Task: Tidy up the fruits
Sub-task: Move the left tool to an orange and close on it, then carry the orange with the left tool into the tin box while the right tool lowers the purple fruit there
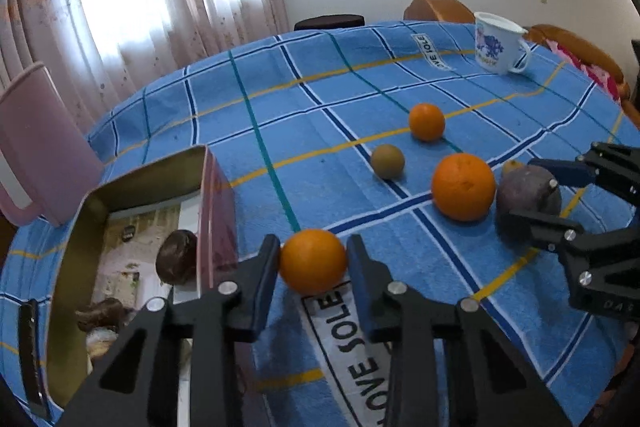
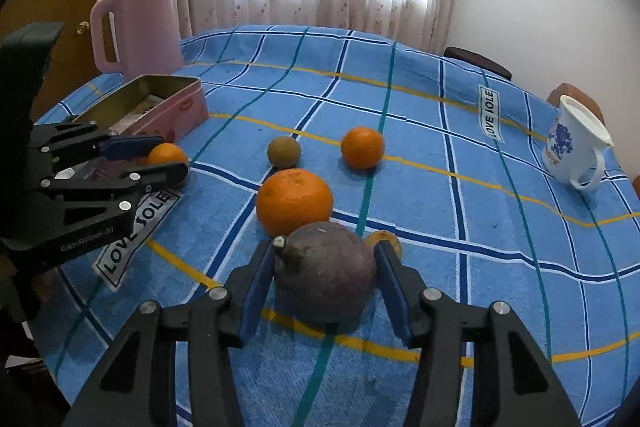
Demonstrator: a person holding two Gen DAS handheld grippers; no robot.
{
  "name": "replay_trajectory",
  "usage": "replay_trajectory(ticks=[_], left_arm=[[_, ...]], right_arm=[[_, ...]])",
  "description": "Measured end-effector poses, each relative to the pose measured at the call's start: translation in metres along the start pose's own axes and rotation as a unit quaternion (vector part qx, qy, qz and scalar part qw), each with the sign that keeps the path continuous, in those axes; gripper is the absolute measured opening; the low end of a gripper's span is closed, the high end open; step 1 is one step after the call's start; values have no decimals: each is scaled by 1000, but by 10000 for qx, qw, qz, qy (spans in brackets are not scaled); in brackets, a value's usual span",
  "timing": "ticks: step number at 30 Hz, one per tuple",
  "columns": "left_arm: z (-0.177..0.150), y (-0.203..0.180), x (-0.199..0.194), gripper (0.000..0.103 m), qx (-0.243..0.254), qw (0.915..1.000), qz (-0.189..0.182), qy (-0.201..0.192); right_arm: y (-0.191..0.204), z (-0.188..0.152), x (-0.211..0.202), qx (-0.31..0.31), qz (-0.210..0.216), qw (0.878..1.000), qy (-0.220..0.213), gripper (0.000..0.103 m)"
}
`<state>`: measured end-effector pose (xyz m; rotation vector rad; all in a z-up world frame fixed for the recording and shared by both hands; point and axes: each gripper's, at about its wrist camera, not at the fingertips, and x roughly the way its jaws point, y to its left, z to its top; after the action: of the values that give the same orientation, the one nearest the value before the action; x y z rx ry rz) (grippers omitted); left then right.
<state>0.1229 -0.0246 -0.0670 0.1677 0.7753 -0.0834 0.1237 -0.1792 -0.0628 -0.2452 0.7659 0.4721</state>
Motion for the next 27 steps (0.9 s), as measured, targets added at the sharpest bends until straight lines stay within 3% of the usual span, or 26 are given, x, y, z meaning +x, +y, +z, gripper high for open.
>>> replay_trajectory(ticks=[13,27], left_arm=[[-4,-18,-25,35,-273,9957,-775,-438],[-3,-19,-46,35,-606,9885,-764,-1159]], right_arm=[[-5,0,-14,147,40,9992,-373,53],[-9,-4,-39,275,240,9936,-1069,53]])
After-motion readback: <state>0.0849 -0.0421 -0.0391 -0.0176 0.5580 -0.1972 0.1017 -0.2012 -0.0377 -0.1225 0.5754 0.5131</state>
